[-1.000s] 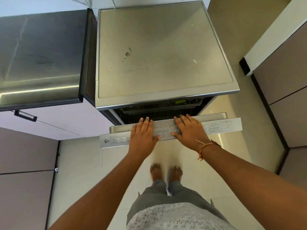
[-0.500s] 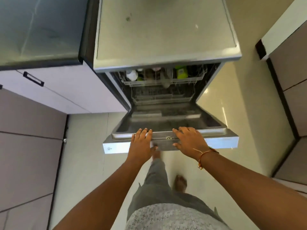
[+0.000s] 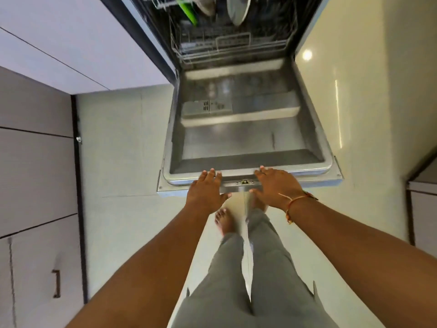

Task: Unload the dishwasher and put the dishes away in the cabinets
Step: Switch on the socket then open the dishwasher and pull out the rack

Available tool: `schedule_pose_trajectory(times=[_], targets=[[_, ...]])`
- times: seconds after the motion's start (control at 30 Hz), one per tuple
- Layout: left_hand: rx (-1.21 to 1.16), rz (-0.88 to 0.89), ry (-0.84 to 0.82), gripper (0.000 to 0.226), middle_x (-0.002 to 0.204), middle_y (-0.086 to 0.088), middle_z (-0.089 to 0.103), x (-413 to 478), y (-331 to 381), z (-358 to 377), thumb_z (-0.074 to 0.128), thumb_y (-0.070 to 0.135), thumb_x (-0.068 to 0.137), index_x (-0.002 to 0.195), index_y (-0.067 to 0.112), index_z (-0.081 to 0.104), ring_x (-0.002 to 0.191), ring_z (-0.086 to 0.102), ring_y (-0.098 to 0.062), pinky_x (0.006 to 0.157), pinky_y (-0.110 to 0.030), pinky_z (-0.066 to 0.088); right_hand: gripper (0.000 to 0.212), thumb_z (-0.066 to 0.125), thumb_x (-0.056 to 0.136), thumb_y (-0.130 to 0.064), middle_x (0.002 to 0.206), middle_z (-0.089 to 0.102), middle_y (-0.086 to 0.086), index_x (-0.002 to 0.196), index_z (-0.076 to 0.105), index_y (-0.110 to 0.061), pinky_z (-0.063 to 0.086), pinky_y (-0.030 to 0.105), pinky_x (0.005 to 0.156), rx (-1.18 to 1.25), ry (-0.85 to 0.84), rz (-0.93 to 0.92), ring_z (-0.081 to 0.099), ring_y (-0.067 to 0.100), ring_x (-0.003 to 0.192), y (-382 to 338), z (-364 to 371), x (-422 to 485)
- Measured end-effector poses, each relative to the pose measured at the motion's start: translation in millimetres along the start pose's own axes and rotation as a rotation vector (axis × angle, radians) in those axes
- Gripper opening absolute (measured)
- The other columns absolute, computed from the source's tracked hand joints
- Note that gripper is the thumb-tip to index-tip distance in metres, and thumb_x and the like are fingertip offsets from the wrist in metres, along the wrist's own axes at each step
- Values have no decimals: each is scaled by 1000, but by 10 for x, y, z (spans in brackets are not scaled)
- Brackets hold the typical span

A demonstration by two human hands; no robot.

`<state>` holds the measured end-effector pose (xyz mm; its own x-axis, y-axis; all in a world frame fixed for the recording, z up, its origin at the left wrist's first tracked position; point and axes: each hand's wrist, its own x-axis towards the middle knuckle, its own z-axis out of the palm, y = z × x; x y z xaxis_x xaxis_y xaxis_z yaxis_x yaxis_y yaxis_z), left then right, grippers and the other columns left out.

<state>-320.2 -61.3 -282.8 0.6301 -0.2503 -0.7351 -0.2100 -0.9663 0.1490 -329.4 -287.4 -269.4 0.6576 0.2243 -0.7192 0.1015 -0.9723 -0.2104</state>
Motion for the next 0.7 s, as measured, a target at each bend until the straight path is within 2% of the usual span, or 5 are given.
schedule_pose_trajectory(times=[0.2,0.3,0.5,0.7], targets=[[1,9,-142,78,165,-1,5,395,-140,897,35,65,95,156,22,12,151,7,-25,119,-50,21,75,39,95,-64,161,27,6,155,26,-19,36,45,113,-5,-156,29,35,30,143,6,801,429],[25,3,-201,75,165,1,0,544,-146,1091,31,64,96,156,24,10,151,4,-24,119,-52,18,76,41,93,-66,160,30,4,153,27,-22,39,47,111,24,-186,44,37,29,142,52,1095,599],[31,15,-301,73,165,2,4,1002,-333,1671,23,63,98,156,22,11,151,7,-21,119,-53,17,76,40,92,-67,163,22,-1,155,21,-28,35,51,113,19,-281,48,30,26,146,237,1819,1137],[46,20,-301,71,164,2,3,1166,-415,1940,23,60,99,157,20,9,151,5,-22,119,-51,17,80,36,96,-64,164,19,6,157,14,-17,28,47,117,75,-384,103,25,31,148,273,2083,1499]])
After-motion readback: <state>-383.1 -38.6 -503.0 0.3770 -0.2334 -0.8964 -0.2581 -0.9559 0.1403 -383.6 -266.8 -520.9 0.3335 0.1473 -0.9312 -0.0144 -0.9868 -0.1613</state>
